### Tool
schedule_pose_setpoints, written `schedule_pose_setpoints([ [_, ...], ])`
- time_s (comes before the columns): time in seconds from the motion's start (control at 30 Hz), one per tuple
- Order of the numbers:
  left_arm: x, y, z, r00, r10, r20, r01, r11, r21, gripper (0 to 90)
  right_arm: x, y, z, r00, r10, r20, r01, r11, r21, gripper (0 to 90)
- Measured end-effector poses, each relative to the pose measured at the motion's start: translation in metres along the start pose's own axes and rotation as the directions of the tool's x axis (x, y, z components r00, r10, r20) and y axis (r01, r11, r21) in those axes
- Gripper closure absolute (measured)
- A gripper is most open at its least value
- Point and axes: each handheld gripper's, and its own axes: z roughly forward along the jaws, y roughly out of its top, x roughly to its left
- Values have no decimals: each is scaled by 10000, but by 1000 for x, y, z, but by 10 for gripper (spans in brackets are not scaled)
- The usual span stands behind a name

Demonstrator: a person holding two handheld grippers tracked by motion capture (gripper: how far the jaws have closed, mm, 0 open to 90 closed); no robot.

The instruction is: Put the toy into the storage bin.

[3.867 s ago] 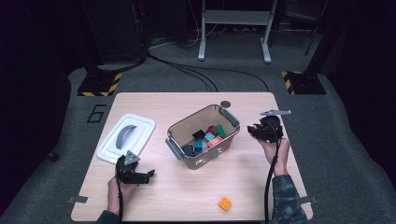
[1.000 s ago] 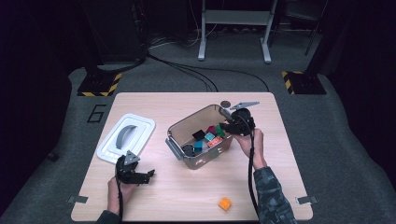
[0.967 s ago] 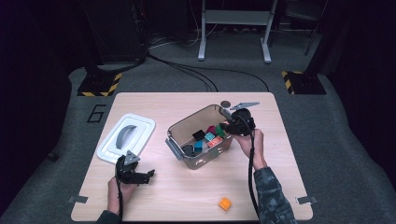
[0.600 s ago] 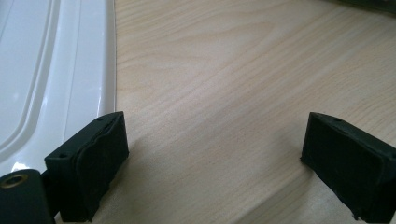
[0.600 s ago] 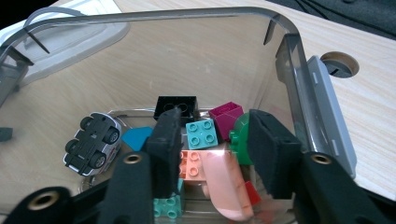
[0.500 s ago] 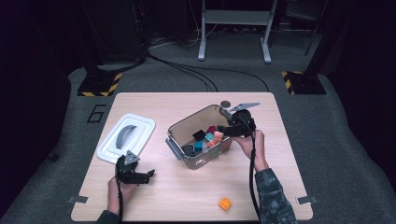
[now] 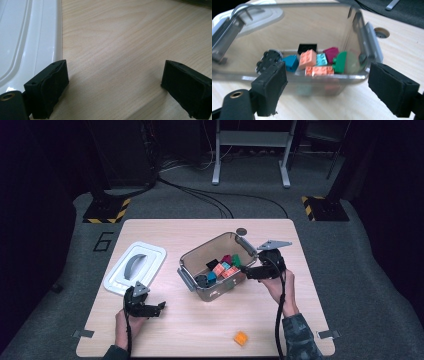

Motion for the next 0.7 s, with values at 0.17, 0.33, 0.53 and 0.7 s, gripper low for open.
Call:
schedule_pose_setpoints([
  [0.17, 0, 0, 0, 10000, -3, -2, 3, 10000, -2, 69, 8, -25, -8, 10000, 72, -61, -71, 9999, 134, 114],
  [0.33, 0, 0, 0, 10000, -7, -3, 7, 10000, -4, 69, 19, -58, -10, 9996, 124, -243, -106, 9974, 712, 86],
  [0.53, 0, 0, 0, 10000, -3, -4, 3, 10000, -4, 69, 42, -101, -7, 9968, 168, -780, -71, 9924, 1232, 42],
  [0.7, 0, 0, 0, 10000, -8, -10, 8, 10000, -8, 69, 62, -121, -4, 9919, -66, -1265, 259, 9881, 1517, 38],
])
